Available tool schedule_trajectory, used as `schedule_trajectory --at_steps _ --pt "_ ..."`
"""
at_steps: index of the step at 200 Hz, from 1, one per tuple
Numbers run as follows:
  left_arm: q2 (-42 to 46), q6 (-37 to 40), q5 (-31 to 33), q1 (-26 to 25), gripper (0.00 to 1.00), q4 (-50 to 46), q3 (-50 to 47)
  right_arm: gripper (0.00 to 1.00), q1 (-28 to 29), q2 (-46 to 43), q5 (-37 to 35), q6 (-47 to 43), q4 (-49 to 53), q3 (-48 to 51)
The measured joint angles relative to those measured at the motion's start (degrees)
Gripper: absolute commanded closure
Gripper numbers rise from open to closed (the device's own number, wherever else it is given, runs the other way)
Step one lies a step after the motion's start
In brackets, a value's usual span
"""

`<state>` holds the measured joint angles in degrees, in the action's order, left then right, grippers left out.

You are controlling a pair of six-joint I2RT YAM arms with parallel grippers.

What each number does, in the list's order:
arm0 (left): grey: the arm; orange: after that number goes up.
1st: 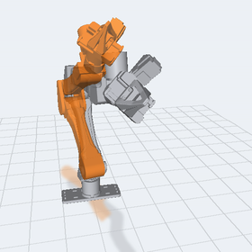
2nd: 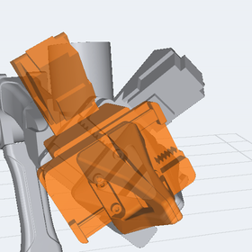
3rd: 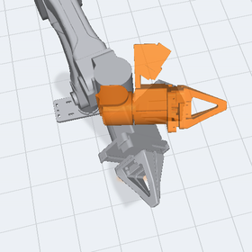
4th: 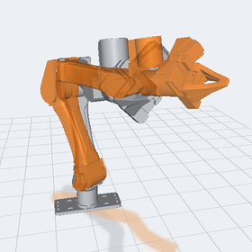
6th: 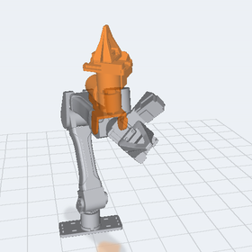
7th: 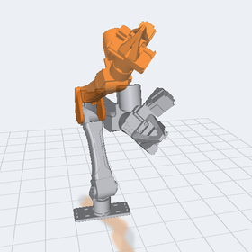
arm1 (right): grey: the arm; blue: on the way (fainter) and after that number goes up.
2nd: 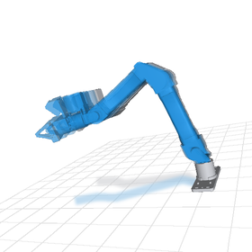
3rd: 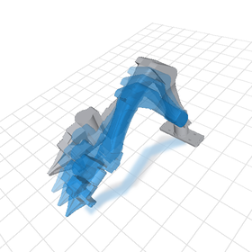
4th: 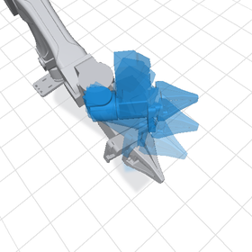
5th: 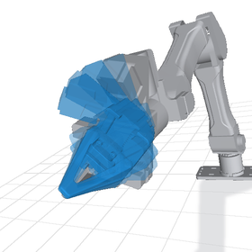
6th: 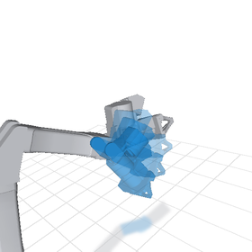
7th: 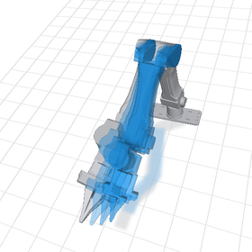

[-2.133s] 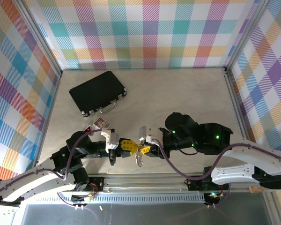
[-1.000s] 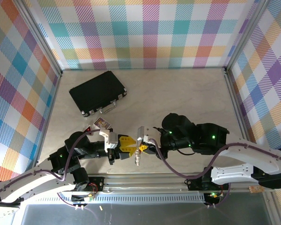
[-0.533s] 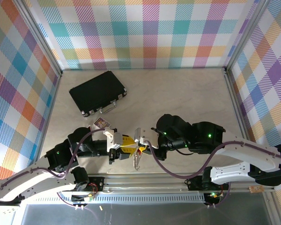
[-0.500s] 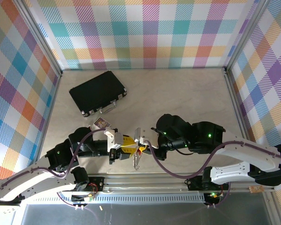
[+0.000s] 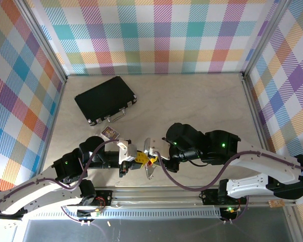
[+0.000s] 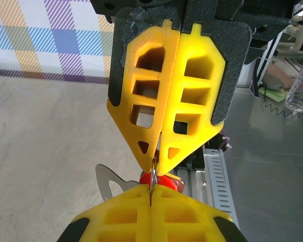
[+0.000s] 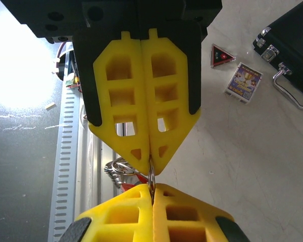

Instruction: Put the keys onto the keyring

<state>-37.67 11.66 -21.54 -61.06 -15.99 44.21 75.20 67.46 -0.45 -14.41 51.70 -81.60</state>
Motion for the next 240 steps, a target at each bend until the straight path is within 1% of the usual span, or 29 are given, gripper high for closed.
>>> schedule_trajectory --at_steps 27,51,62,77,93,123,160,182,192,211,240 --pt "0.02 -0.04 -0.39 0.00 1.00 0.26 0.00 1.00 0.00 0.02 0.02 0.00 0.09 -0.17" --pt "0.81 -0.48 -0.44 0.00 1.00 0.83 -0.15 0.82 0.02 -0.07 0.20 0.33 -0.39 -0.17" --pt "1.68 -0.85 -0.46 0.00 1.00 1.44 -0.39 0.78 0.04 -0.26 0.48 0.50 -1.16 -0.15" --pt "3.02 -1.68 -0.55 0.00 1.00 2.89 -0.79 0.76 0.15 -1.11 0.94 0.66 -2.47 0.31" --pt "3.52 -2.38 -1.29 0.00 1.00 4.55 -1.03 0.77 0.22 -2.45 1.11 0.68 -3.37 0.92" --pt "4.04 -3.72 -2.01 0.00 1.00 8.17 -2.01 0.83 0.22 -3.67 1.18 1.29 -4.59 1.31" --pt "4.04 -5.03 -2.34 0.02 1.00 10.69 -3.39 0.81 0.22 -4.26 1.51 1.64 -5.44 2.34" --pt "4.04 -5.70 -2.91 0.02 1.00 11.78 -3.69 0.90 0.22 -4.98 1.57 1.86 -5.75 3.06" --pt "4.02 -5.90 -3.02 0.02 1.00 11.91 -3.69 0.93 0.26 -5.29 1.53 1.92 -5.70 3.19" --pt "4.04 -6.14 -3.10 0.02 1.00 12.20 -3.72 0.94 0.26 -5.55 1.53 1.92 -5.73 3.19" --pt "4.39 -6.32 -3.06 0.02 1.00 13.49 -4.35 0.94 0.26 -5.81 1.44 1.95 -5.84 3.52"
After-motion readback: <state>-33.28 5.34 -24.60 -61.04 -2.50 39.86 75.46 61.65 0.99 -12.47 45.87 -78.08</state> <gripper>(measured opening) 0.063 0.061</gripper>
